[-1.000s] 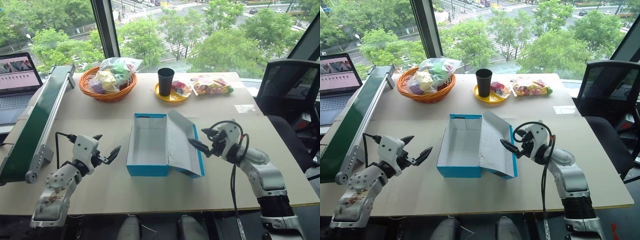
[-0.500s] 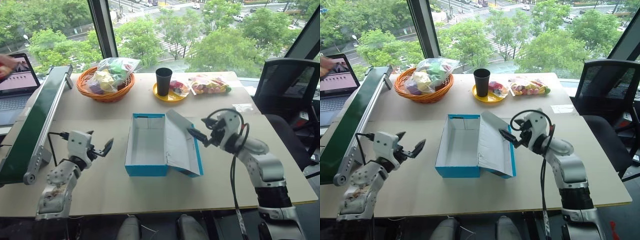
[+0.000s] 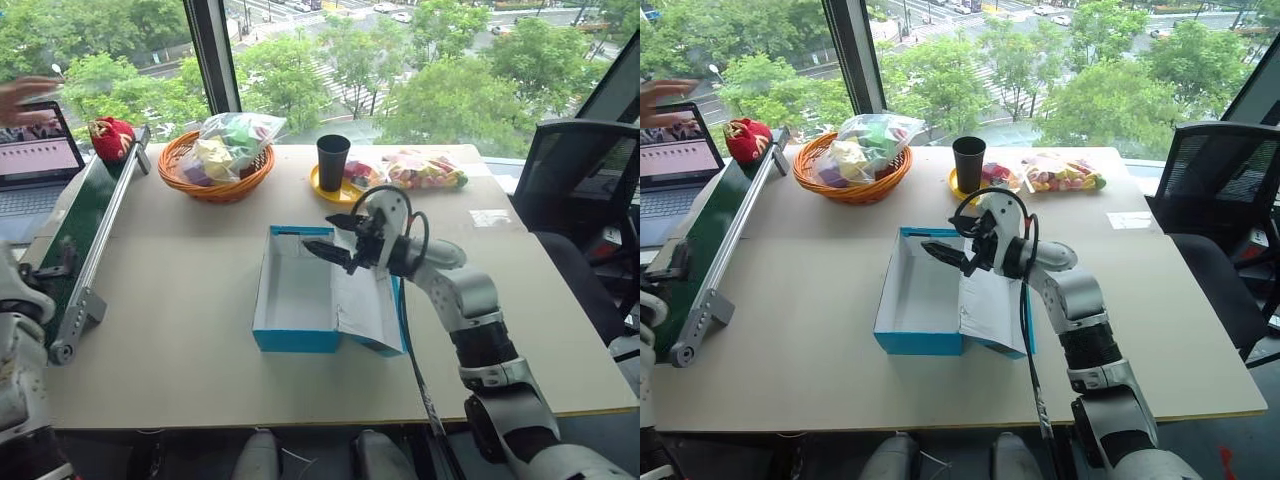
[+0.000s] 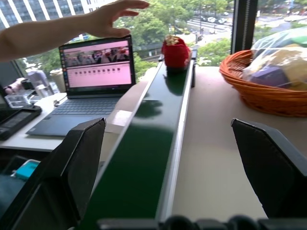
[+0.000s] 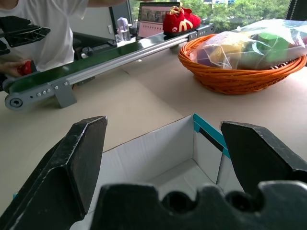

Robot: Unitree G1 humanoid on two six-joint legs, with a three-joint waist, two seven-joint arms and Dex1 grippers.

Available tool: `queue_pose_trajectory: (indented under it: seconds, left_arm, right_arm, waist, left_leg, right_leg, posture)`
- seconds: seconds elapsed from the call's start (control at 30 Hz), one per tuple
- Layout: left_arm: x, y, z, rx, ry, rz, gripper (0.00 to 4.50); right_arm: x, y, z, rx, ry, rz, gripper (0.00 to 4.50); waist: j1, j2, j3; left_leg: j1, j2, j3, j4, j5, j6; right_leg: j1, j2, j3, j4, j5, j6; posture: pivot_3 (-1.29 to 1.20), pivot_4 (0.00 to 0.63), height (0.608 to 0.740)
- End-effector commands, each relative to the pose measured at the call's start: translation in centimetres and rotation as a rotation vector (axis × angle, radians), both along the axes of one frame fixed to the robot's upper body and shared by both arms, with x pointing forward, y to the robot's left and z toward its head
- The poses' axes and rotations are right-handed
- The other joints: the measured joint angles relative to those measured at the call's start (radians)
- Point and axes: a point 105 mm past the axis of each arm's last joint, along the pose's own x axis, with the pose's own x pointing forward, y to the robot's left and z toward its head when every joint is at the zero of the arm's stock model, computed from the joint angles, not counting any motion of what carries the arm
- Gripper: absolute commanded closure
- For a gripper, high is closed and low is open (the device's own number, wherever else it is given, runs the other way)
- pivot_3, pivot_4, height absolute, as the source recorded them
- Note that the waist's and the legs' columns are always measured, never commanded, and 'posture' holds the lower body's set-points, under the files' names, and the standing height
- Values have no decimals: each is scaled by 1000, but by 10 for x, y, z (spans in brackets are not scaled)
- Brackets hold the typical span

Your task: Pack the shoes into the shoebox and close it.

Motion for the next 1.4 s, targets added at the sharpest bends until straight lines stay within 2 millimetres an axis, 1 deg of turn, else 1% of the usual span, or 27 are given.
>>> queue_pose_trajectory:
  seconds: [0.03, 0.17, 0.3, 0.4, 0.53, 0.67, 0.83, 0.93, 1.1, 1.4]
  left_arm:
    - [-5, 18, 11, -2, -15, 27, 0]
    - [4, 26, 4, 10, 52, 4, 0]
    - [17, 30, -3, -14, 82, -60, 0]
    - [23, 38, -10, -39, 109, -72, 0]
    - [27, 50, -13, -58, 103, -57, 0]
    - [31, 57, -17, -60, 109, -55, 0]
    - [36, 58, -32, -89, 128, -71, 0]
    - [38, 54, -40, -85, 150, -99, 0]
    - [39, 54, -54, -52, 231, -107, 0]
    - [40, 55, -56, -64, 214, -97, 0]
  right_arm:
    - [-15, 26, 14, 23, -68, 114, 33]
    - [-18, 35, 16, 18, -74, 122, 33]
    - [-20, 36, 24, 48, -68, 117, 33]
    - [-26, 35, 22, 21, -66, 133, 33]
    - [-34, 30, 20, 3, -57, 151, 33]
    - [-36, 24, 20, -11, -53, 142, 33]
    - [-36, 21, 19, -12, -45, 127, 33]
    - [-37, 20, 19, -3, -33, 116, 33]
    - [-37, 15, 19, -8, -26, 90, 33]
    - [-36, 15, 19, -16, -19, 87, 33]
  waist:
    - [-1, 0, 0]
    - [2, 0, 0]
    - [4, -1, 0]
    - [1, -1, 0]
    - [0, -2, 0]
    - [-2, -2, 0]
    - [0, -2, 0]
    - [0, -2, 0]
    - [2, -3, 0]
    - [0, -3, 0]
  left_leg:
    - [0, 0, 0, 0, 0, 0]
    - [0, 0, 0, 0, 0, 0]
    - [0, 0, 0, -1, 0, 0]
    - [0, 0, 0, -2, 0, 0]
    - [-1, 0, 0, -2, 0, 0]
    - [-1, 0, 1, -2, 0, 0]
    - [-1, 0, 1, -2, 0, 0]
    - [-2, 0, 1, -2, 0, 0]
    - [-9, 0, 1, 1, 0, -1]
    - [-9, 0, 1, 1, 0, -1]
  right_leg:
    - [0, 0, 0, 0, 0, 0]
    - [-1, 0, 0, 0, 0, 0]
    - [-1, 0, -1, 0, 0, 0]
    - [-2, 0, -1, 0, 0, 0]
    - [-3, 0, -1, 0, 0, 0]
    - [-4, 0, -1, 1, 0, -1]
    - [-4, 0, -1, 1, 0, 0]
    - [-5, 0, -1, 1, 0, -1]
    - [-14, -1, -1, 9, 0, -1]
    - [-14, 0, -1, 10, 0, -1]
  posture:
    - [0, 150, 734]
    - [0, 150, 734]
    - [0, 150, 734]
    - [0, 150, 734]
    - [0, 150, 734]
    - [0, 150, 734]
    - [0, 150, 734]
    - [0, 150, 734]
    - [0, 150, 734]
    - [0, 150, 734]
